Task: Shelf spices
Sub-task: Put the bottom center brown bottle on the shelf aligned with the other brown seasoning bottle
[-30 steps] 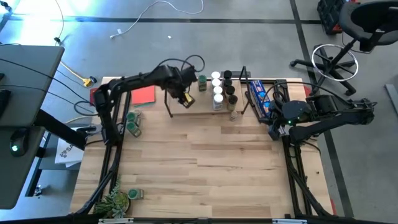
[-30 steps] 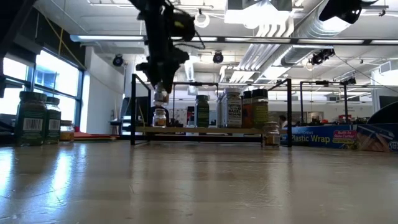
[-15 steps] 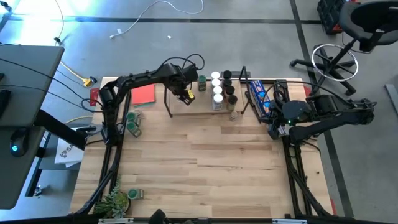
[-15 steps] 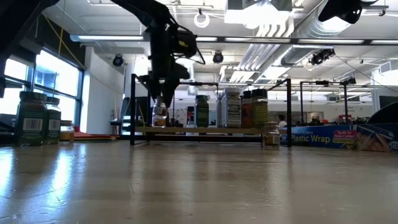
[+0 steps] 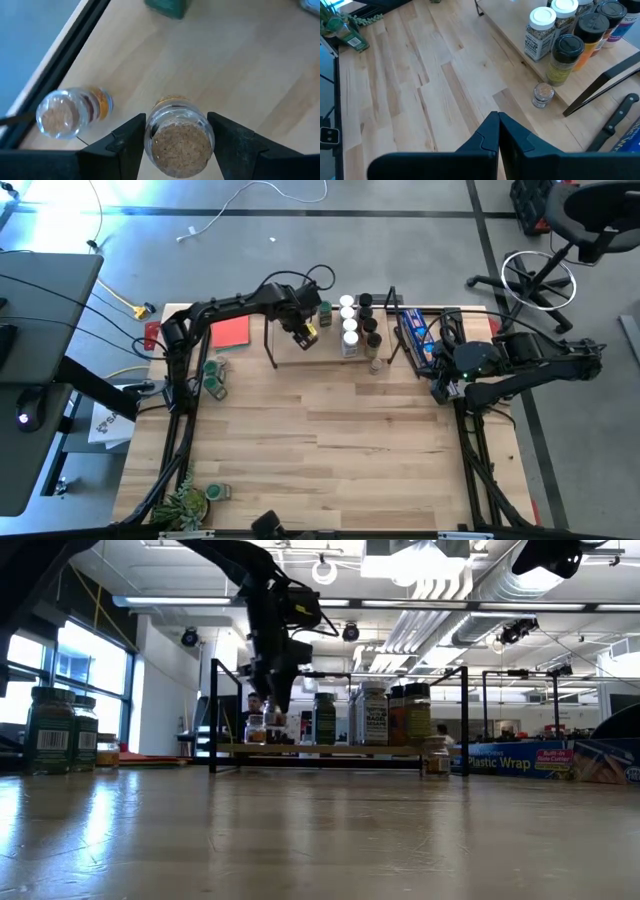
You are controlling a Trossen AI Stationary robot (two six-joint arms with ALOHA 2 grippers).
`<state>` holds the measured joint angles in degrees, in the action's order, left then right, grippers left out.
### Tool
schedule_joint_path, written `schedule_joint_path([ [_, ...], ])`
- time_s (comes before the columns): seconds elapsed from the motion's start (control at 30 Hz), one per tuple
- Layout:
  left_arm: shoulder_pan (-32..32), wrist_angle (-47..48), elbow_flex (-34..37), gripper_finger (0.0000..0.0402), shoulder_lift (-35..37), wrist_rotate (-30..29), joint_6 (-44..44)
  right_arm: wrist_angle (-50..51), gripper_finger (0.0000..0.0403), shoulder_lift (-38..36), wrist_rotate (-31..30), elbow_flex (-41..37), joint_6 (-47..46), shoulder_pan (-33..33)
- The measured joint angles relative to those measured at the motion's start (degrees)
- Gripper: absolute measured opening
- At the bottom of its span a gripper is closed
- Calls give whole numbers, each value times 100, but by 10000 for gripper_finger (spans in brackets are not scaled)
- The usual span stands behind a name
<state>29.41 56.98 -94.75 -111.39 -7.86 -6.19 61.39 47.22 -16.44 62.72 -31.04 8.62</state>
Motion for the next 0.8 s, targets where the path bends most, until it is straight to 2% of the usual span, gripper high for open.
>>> schedule_joint_path([
  [0.53, 20, 240, 128, 202, 4, -17, 3026, 1, 0, 0, 52, 0, -1, 0],
  [0.7, 20, 329, 306, 202, 9, -223, 3641, 2, 0, 2, 54, 0, -65, 0],
  [0.8, 20, 337, 362, 202, 10, -315, 3689, 2, 0, 2, 54, 0, -106, 0],
])
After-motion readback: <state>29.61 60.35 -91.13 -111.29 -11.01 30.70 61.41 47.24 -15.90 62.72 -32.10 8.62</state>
